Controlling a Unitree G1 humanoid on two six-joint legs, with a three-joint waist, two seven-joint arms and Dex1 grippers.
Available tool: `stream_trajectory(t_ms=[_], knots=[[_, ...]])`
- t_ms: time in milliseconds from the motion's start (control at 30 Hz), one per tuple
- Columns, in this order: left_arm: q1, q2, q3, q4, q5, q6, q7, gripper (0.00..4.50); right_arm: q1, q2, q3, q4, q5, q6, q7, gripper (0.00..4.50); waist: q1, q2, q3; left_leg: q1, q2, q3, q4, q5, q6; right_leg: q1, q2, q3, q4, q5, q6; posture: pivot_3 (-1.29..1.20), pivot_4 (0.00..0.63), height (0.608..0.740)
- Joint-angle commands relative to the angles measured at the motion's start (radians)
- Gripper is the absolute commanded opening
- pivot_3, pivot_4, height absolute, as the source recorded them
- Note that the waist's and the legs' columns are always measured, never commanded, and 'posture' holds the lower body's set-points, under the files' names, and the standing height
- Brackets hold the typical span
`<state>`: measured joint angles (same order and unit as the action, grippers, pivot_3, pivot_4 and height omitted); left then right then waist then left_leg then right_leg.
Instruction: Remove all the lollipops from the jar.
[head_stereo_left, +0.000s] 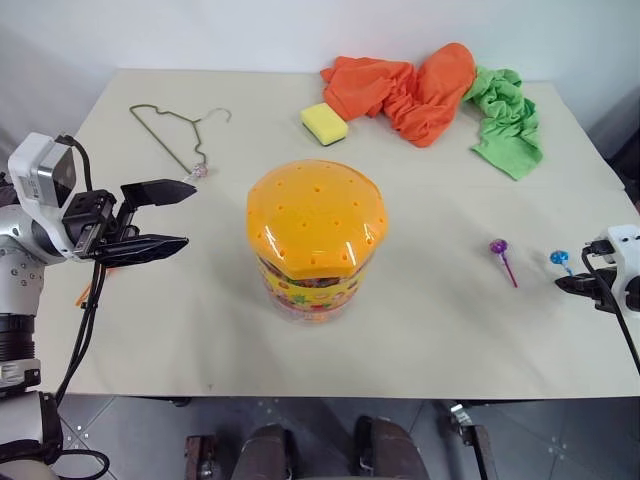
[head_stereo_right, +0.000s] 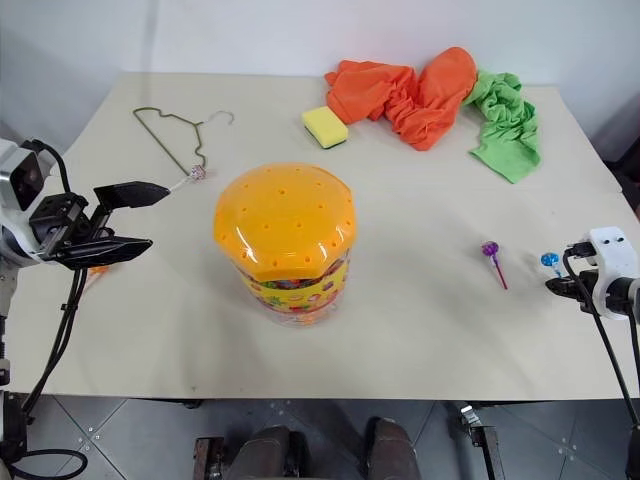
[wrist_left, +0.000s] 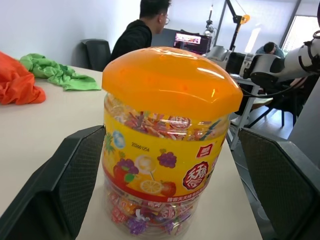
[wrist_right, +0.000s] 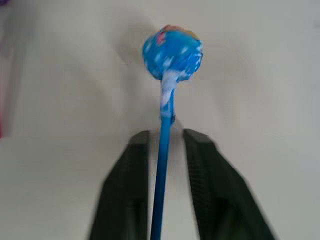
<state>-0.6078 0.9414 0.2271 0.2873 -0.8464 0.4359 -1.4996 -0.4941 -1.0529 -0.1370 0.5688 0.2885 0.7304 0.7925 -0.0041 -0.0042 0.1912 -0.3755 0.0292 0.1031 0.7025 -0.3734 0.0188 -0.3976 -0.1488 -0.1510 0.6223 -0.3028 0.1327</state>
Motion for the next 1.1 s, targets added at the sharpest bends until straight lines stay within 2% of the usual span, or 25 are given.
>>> stream_trajectory(t_ms=[33,233,433,567,667,767,867,1100], knots=[[0.011,-0.001,0.056,-0.019,0.013,0.017,0.043,4.5,0.027,0.003,-0.032,-0.002,-0.008,-0.003,0.001,2.43,-0.001,0.0,0.0,0.0,0.0,0.0,0.0,0.0,0.0,0.0,0.0,0.0,0.0,0.0,0.0,0.0,0.15,0.74],[0.037,0.008,0.051,-0.03,0.099,0.051,0.172,4.5,0.154,-0.027,-0.153,-0.156,0.04,0.041,0.01,4.47,0.004,0.0,0.0,0.0,0.0,-0.001,0.0,0.0,0.0,0.0,0.0,0.0,0.0,0.0,0.0,0.0,0.15,0.74],[0.031,-0.032,0.046,-0.024,0.151,0.013,0.211,4.5,0.323,0.003,-0.39,-0.533,0.207,0.09,0.096,4.49,0.005,0.002,0.0,0.0,0.0,0.0,0.0,0.0,0.0,0.0,0.0,0.0,0.0,0.0,0.0,0.0,0.15,0.74],[0.033,-0.055,0.033,0.008,0.185,-0.013,0.194,4.5,0.405,0.118,-0.494,-0.784,0.353,0.006,0.173,4.49,0.006,0.0,-0.001,0.0,0.0,-0.001,0.0,0.0,0.0,0.0,0.001,0.0,0.0,0.0,0.0,0.0,0.15,0.74],[0.054,-0.074,0.028,0.026,0.209,-0.032,0.188,4.5,0.456,0.156,-0.416,-0.892,0.371,-0.079,0.264,4.49,0.006,0.0,-0.001,0.001,0.0,0.0,0.0,0.0,0.0,0.001,0.001,0.001,0.0,0.0,0.0,0.0,0.15,0.74],[0.089,-0.096,0.03,0.003,0.209,-0.033,0.193,4.5,0.523,0.137,-0.279,-0.915,0.279,-0.202,0.35,4.49,0.007,0.0,-0.001,0.002,0.0,0.0,-0.001,0.0,0.0,0.001,0.001,0.001,0.0,0.0,0.0,0.0,0.15,0.74],[0.146,-0.117,0.047,-0.04,0.196,-0.019,0.215,4.5,0.493,0.172,-0.195,-0.854,0.233,-0.269,0.334,4.49,0.007,0.0,-0.001,0.002,-0.001,0.0,0.0,0.0,0.0,0.002,0.0,0.001,0.0,0.0,0.0,0.0,0.15,0.74],[0.281,-0.114,0.113,-0.153,0.184,-0.006,0.267,4.5,0.497,0.234,-0.131,-0.849,0.221,-0.301,0.285,4.49,0.005,0.0,-0.001,0.002,0.0,-0.001,0.0,0.0,0.0,0.002,0.0,0.001,0.0,0.0,0.0,0.0,0.15,0.74]])
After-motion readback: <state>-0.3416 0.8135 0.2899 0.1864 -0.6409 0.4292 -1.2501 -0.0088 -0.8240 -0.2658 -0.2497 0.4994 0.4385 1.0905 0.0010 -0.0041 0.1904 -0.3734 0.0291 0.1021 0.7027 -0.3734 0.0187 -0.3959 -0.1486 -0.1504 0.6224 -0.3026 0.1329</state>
